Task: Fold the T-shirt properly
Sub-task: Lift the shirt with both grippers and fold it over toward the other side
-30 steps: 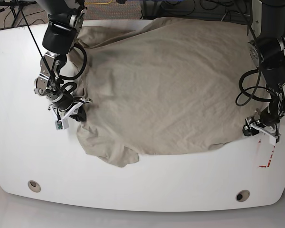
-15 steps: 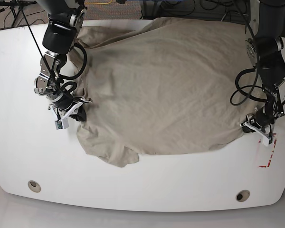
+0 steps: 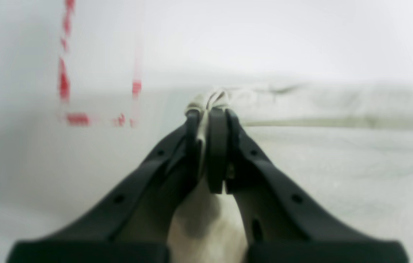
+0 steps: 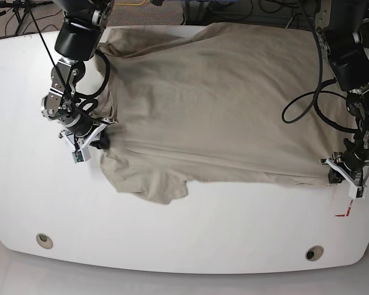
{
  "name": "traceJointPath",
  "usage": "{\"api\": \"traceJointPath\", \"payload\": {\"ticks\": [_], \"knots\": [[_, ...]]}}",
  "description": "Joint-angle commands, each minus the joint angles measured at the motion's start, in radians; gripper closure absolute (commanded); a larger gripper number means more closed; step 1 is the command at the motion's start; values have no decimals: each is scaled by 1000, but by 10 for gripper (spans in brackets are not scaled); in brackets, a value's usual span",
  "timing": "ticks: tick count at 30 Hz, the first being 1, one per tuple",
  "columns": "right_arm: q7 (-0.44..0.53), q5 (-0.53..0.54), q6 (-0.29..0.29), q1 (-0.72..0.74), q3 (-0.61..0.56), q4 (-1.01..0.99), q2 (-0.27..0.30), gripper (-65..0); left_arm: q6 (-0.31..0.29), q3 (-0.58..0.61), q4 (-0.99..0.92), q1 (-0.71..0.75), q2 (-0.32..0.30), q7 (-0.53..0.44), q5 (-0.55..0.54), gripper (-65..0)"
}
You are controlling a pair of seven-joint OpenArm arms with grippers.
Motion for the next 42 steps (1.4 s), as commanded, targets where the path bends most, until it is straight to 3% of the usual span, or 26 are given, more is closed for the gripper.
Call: {"api": "traceJointPath", "payload": {"ticks": [1, 11, 20, 31, 42], "knots": [[-4, -7, -1, 26, 1, 26, 11, 0, 4, -2, 73, -11, -21, -18, -13, 0], [-52, -10, -1, 66, -67, 111, 22, 0, 4, -1, 183, 13, -17, -10, -14, 0], [-108, -10, -1, 156, -90, 158, 59, 0, 10, -5, 278, -71, -16, 97, -16, 0], [-211, -8, -1, 371, -94, 166, 134, -2, 11, -54, 384, -274, -14, 194, -13, 0], [-382, 2, -1, 670, -263, 270, 246, -2, 11, -56, 432, -564, -16, 293, -11, 0]]}}
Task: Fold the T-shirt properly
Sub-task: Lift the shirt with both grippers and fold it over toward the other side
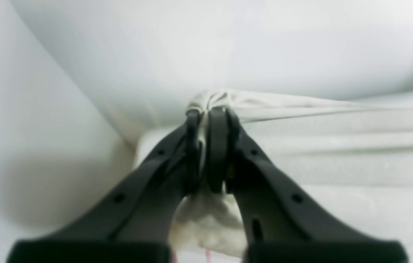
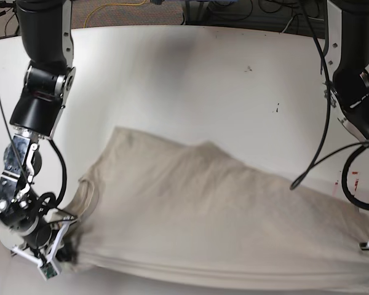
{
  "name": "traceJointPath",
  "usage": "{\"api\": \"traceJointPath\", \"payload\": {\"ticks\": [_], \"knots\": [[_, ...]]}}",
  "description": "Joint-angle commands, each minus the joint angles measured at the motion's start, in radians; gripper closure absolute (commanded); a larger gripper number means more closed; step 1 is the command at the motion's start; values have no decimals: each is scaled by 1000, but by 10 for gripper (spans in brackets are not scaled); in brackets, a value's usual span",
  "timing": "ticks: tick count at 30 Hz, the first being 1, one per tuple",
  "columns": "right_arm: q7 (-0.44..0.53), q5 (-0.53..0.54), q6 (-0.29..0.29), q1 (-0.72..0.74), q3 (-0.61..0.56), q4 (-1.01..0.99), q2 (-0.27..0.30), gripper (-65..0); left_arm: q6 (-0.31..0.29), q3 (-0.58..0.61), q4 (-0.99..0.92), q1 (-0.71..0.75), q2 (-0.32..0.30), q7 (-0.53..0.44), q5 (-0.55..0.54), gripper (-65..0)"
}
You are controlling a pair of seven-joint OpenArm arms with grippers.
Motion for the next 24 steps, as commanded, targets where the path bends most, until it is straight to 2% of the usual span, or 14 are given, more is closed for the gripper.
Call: {"api": "traceJointPath", "payload": {"ticks": [1, 7, 14, 18, 24], "knots": [[-53, -32, -15, 131, -17, 38, 34, -2, 17, -8, 20, -117, -27, 3, 29, 0], [-110, -32, -15, 286, -82, 47, 64, -2, 17, -5, 15, -237, -27, 24, 29, 0], [-168, -32, -15, 312, -91, 68, 74, -2, 15, 10, 26, -211, -25, 24, 23, 0], [-185, -32, -15, 235, -71, 144, 73, -2, 11, 12, 60, -136, -25, 24, 21, 0], [-188, -32, -15, -14, -13, 300, 62, -2, 11, 6, 133, 73, 5, 24, -5, 0]]}}
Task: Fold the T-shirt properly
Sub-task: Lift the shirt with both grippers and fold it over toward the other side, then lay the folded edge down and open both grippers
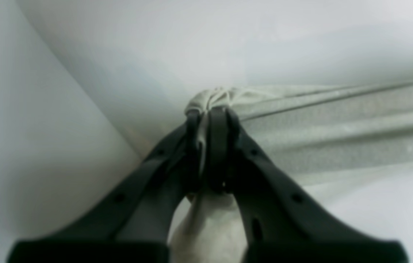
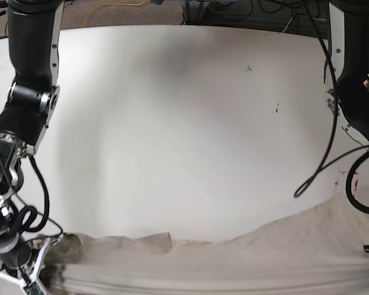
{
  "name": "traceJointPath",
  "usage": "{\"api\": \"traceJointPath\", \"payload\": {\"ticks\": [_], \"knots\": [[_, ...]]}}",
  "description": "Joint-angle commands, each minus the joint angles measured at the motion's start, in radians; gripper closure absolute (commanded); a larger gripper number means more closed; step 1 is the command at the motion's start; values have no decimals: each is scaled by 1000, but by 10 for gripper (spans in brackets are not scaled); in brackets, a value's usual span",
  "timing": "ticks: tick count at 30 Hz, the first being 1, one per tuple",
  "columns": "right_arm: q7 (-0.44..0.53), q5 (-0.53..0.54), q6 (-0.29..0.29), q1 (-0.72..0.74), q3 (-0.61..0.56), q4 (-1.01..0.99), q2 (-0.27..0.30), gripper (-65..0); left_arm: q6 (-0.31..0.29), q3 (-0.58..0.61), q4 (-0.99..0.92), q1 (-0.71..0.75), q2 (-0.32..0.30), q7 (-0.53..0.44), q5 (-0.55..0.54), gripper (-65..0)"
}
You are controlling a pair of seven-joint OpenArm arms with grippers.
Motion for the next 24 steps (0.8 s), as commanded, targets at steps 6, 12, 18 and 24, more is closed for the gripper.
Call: {"api": "traceJointPath", "payload": {"ticks": [6, 12, 18, 24], "knots": [[2, -31, -10, -299, 99, 164, -57, -2, 11, -82, 99, 261, 16, -28, -63, 0], [119, -31, -10, -551, 161, 173, -111, -2, 10, -102, 105, 480, 40, -31, -120, 0], [220, -39, -10, -734, 179, 149, -149, -2, 10, -110, 97, 672, 42, -121, -120, 0], [225, -33, -10, -841, 213, 144, -165, -2, 5, -103, 97, 821, 36, -175, -120, 0]]}}
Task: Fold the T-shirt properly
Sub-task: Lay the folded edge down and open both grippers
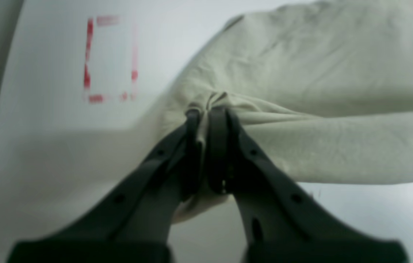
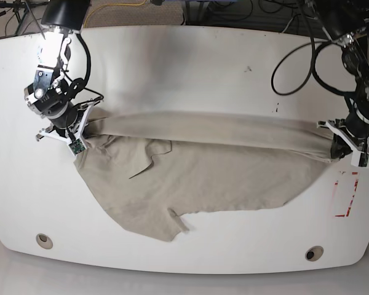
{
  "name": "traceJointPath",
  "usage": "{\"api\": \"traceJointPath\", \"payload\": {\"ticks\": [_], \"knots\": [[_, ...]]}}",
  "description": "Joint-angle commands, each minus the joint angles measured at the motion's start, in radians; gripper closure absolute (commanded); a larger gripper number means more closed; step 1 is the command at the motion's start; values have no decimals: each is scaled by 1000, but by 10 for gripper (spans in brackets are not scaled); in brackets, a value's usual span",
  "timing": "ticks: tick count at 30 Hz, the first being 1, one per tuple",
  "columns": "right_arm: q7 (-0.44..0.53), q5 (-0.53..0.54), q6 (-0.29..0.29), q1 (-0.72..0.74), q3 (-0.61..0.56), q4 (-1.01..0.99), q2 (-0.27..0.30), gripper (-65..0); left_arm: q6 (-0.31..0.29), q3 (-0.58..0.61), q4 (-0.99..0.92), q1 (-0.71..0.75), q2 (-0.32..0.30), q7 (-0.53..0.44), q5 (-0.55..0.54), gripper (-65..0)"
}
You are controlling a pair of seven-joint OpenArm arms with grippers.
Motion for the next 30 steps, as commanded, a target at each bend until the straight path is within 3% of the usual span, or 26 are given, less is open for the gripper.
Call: {"api": "traceJointPath", "payload": {"ticks": [1, 22, 30], "knots": [[29, -3, -7, -15, 24, 17, 17, -2, -13, -4, 18, 24, -20, -32, -7, 0], [29, -3, -7, -156, 25, 14, 14, -2, -170, -5, -151, 107, -39, -32, 188, 0], [29, -24, -7, -158, 25, 14, -23, -2, -173, -5, -159, 104, -37, -33, 207, 0]]}}
